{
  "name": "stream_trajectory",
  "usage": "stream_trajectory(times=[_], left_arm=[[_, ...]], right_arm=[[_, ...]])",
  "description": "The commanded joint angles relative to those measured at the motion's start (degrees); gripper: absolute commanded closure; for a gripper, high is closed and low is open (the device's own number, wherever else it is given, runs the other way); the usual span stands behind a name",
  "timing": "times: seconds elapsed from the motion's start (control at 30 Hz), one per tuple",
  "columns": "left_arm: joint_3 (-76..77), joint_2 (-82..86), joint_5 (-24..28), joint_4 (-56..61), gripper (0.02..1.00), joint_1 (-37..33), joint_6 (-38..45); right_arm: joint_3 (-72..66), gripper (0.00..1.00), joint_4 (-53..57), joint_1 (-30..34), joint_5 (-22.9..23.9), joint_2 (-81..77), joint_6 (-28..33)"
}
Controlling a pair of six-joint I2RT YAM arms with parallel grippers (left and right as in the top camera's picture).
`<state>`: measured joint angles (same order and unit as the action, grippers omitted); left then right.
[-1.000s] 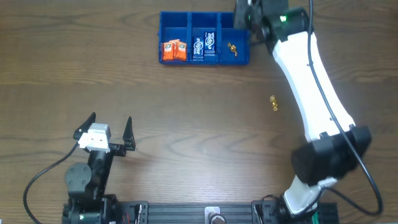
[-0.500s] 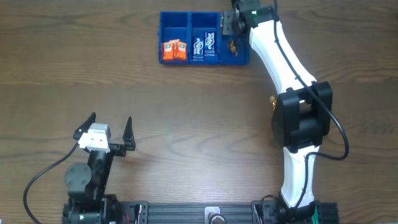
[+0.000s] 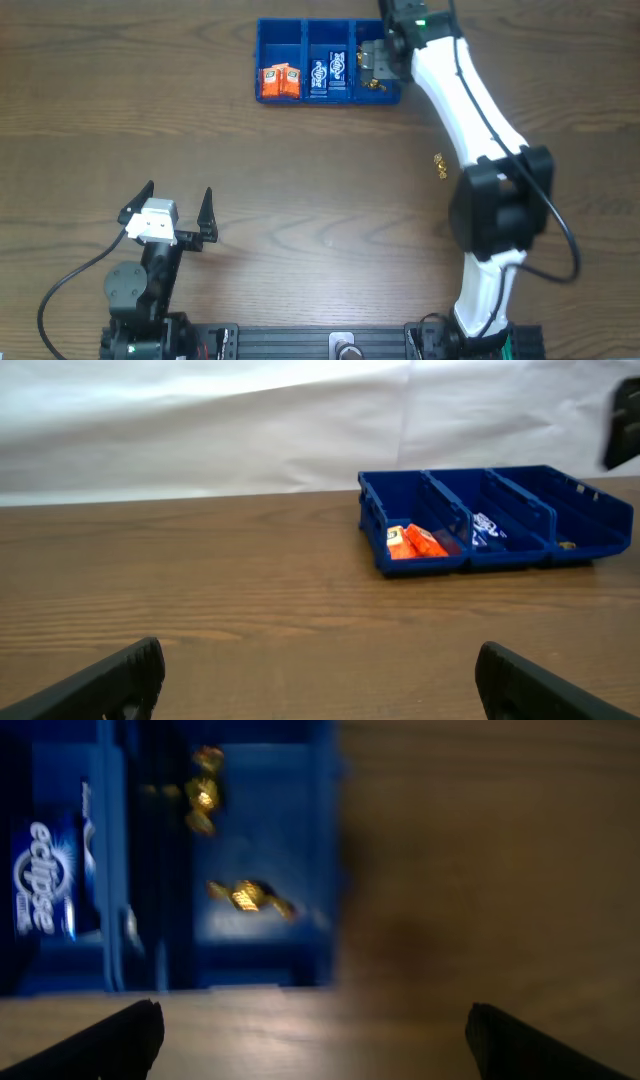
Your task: Sort Candies Into Trays
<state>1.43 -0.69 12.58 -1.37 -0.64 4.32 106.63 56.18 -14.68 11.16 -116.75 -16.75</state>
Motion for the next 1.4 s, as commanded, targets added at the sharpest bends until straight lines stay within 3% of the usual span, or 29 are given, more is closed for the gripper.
stream_trajectory(times=[0.03,0.23,0.37,0.5,1.03,1.4], left_arm=[[-1.1,0.1,0.8,-1.8,0.020,-0.2,-0.5],[-1.1,0.1,0.8,-1.8,0.020,-0.2,-0.5],[-1.1,0.1,0.8,-1.9,0.020,-0.2,-0.5],[-1.1,0.1,0.8,-1.8,0.020,-0.2,-0.5],[-1.1,0.1,0.8,-1.8,0.020,-0.2,-0.5],[-1.1,0.1,0.8,-1.8,0.023,-0.2,-0.5]], right_arm=[[-11.3,0.001,0.8,2.1,1.9,11.4,1.9],[-26.3,0.001,-0.9,6.0,0.9,15.9,2.1],[-33.4,0.001,-4.3,8.2,-4.5,15.4,5.0],[-37.6,0.005,-7.0,10.3,-6.4,15.1,5.4],[-38.2,0.121,-9.1,11.6,-11.9,7.2,9.8],[-38.2,0.213,-8.1,14.1,-11.9,7.2,10.8]])
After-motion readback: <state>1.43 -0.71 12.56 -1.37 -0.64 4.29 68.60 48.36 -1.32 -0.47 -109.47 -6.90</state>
